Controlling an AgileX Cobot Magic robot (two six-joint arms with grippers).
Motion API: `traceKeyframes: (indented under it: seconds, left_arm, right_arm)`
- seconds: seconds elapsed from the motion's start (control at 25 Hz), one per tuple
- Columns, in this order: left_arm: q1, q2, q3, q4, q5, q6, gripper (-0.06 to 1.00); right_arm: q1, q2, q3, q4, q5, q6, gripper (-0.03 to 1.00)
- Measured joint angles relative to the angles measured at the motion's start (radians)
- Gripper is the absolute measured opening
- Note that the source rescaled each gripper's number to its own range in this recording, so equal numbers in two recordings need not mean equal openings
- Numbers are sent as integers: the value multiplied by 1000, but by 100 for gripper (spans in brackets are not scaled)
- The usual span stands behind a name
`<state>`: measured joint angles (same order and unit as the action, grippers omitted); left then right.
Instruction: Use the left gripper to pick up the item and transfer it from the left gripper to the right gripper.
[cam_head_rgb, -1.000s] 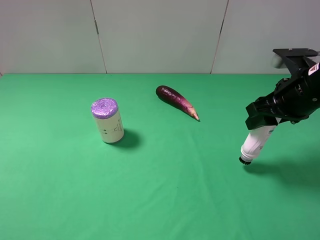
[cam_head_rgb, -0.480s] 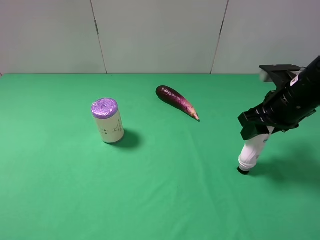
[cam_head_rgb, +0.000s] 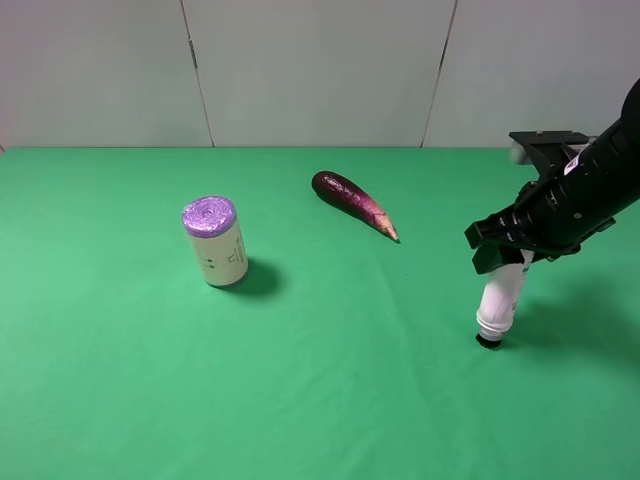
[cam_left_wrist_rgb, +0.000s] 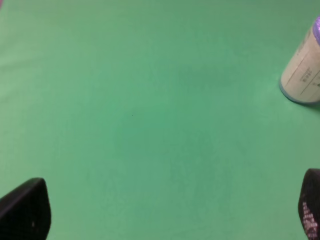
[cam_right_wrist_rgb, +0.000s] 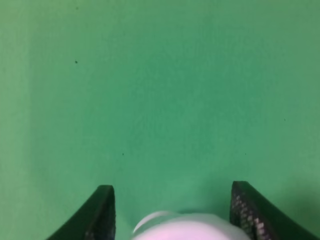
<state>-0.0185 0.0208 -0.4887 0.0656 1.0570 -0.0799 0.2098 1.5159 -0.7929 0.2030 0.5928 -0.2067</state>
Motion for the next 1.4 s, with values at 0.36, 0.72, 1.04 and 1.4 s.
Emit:
traceKeyframes:
  seconds: [0.36, 0.72, 1.04, 1.4]
  left_arm:
    - [0, 0, 0, 0, 0, 0, 100]
    - [0, 0, 0, 0, 0, 0, 100]
    - [0, 0, 0, 0, 0, 0, 100]
    - [0, 0, 0, 0, 0, 0, 100]
  right_arm:
    - [0, 1, 0, 1, -11, 0, 0]
    - [0, 1, 0, 11, -53, 9, 96]
    - [0, 1, 0, 17, -59, 15, 100]
    - [0, 1, 0, 17, -60, 15, 100]
